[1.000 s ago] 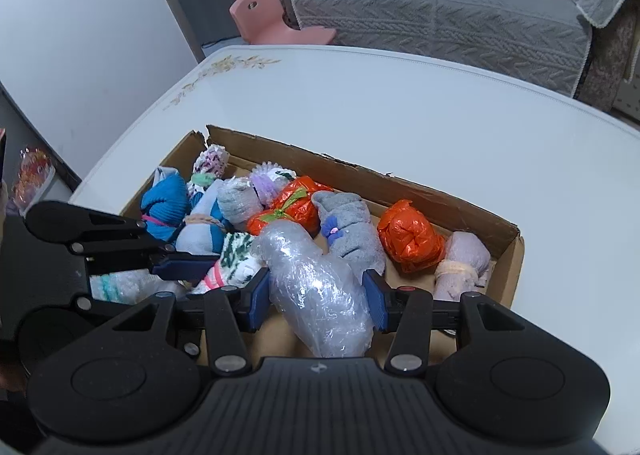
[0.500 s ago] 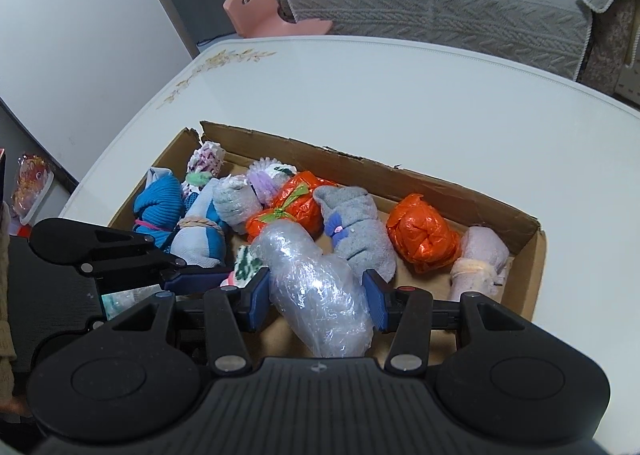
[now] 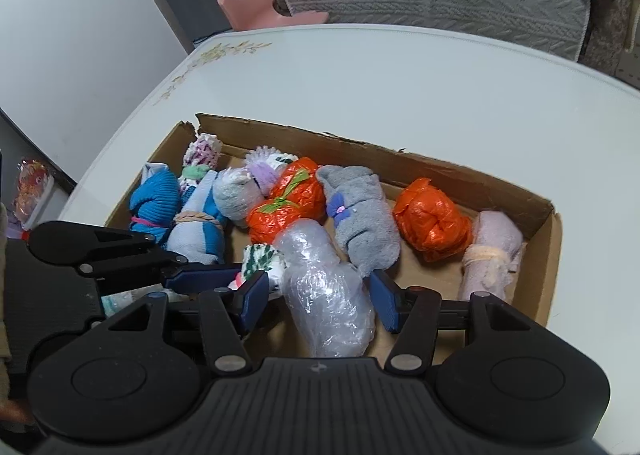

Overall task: Organize objects
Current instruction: 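Open both tools to release the bundles and pull back from the tray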

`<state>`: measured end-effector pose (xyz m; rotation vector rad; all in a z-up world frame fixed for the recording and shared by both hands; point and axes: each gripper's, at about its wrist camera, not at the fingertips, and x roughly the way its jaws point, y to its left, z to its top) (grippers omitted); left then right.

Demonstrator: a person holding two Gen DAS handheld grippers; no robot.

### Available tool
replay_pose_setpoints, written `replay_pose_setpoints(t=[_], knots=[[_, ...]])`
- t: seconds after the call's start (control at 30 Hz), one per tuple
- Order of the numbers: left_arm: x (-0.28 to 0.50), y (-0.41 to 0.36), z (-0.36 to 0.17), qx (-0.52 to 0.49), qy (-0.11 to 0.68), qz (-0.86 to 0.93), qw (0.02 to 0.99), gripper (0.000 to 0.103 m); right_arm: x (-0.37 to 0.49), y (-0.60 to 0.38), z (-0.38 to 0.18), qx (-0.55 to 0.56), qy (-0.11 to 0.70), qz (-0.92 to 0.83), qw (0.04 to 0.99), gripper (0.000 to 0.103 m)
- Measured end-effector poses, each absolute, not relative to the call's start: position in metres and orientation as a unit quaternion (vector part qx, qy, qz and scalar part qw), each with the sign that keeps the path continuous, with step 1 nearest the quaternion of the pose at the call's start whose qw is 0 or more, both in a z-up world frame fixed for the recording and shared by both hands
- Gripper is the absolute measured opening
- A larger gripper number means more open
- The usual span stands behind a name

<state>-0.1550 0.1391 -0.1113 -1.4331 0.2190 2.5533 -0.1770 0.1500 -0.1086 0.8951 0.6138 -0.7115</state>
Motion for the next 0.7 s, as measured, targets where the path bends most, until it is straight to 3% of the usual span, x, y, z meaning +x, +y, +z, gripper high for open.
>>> replay_pose_setpoints(t=[0.1, 0.27, 0.4, 0.7], knots=[[-0.153, 0.144, -0.108, -0.479, 0.088, 0.867, 0.106, 0.060, -0.179, 0.150, -0.108, 0.427, 0.277, -0.328, 0.796, 0.056], [-0.150, 0.144, -0.099, -0.478, 0.101, 0.866, 0.110, 0.063, -0.186, 0.149, -0.103, 0.436, 0.263, -0.328, 0.795, 0.058], [-0.138, 0.144, -0.084, -0.469, 0.113, 0.868, 0.114, 0.075, -0.193, 0.154, -0.093, 0.414, 0.266, -0.348, 0.798, 0.058], [-0.097, 0.132, -0.060, -0.482, 0.128, 0.860, 0.110, 0.080, -0.211, 0.181, -0.072, 0.377, 0.271, -0.377, 0.801, 0.060]])
